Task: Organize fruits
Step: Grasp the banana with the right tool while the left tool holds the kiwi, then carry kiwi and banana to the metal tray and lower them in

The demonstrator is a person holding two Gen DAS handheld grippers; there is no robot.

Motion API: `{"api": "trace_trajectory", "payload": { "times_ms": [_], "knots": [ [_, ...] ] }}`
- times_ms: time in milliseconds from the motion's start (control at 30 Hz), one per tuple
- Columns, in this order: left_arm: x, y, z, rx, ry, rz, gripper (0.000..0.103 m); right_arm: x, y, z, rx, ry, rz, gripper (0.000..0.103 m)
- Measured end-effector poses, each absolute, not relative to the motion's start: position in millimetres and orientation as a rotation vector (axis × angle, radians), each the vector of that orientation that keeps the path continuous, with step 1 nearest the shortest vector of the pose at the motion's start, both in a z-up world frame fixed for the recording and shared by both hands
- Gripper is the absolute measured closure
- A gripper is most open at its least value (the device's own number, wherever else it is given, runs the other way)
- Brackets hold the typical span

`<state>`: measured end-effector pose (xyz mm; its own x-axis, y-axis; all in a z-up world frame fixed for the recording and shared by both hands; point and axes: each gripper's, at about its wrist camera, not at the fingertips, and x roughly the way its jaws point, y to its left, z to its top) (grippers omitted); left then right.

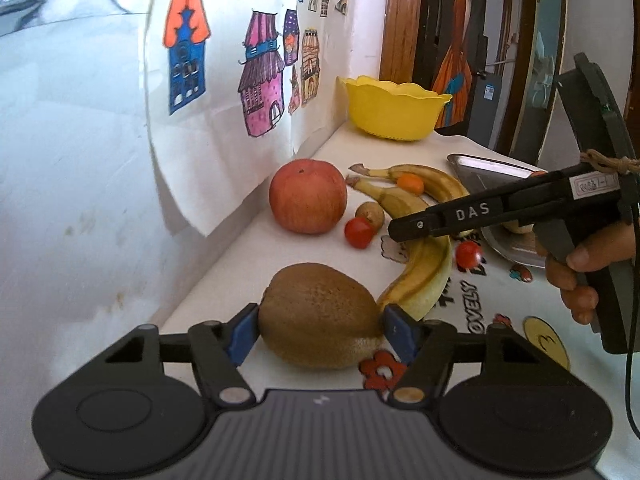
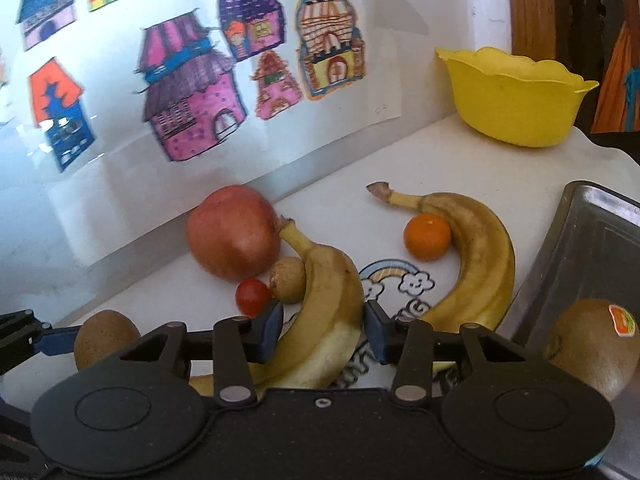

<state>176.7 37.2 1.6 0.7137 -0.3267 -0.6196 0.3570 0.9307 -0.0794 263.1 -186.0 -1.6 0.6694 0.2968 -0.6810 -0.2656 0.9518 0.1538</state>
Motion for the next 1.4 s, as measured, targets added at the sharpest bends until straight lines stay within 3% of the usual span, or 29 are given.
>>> {"api": "trace_trajectory", "payload": {
  "times_ms": [633, 733, 767, 967, 1067, 1167, 1267, 1400],
  "knots": [
    [141, 50, 6, 0.015, 0.710, -0.272, 0.032, 202, -139, 4, -0.208, 0.769, 0.459, 0.063],
    [141, 47, 6, 0.025, 0.703, -0.264, 0.031, 195, -138, 1, -0.193, 0.770, 0.413, 0.055],
    [141, 46, 5, 0.028, 0.698, -0.263, 0.031, 192, -138, -1, -0.192, 0.774, 0.394, 0.047],
    [145, 44, -1, 0.033, 0.704, -0.266, 0.030, 173, -142, -7, -0.084, 0.747, 0.302, 0.045],
    [146, 44, -3, 0.028, 0.705, -0.268, 0.031, 164, -139, -9, -0.073, 0.716, 0.290, 0.055],
    [145, 43, -2, 0.032, 0.706, -0.263, 0.032, 163, -139, -10, -0.066, 0.711, 0.287, 0.057],
    [143, 41, 0, 0.022, 0.711, -0.265, 0.032, 165, -149, -7, 0.005, 0.725, 0.297, 0.066],
    [139, 32, 5, 0.031, 0.703, -0.265, 0.032, 157, -157, -8, 0.044, 0.724, 0.298, 0.066]
  ]
}}
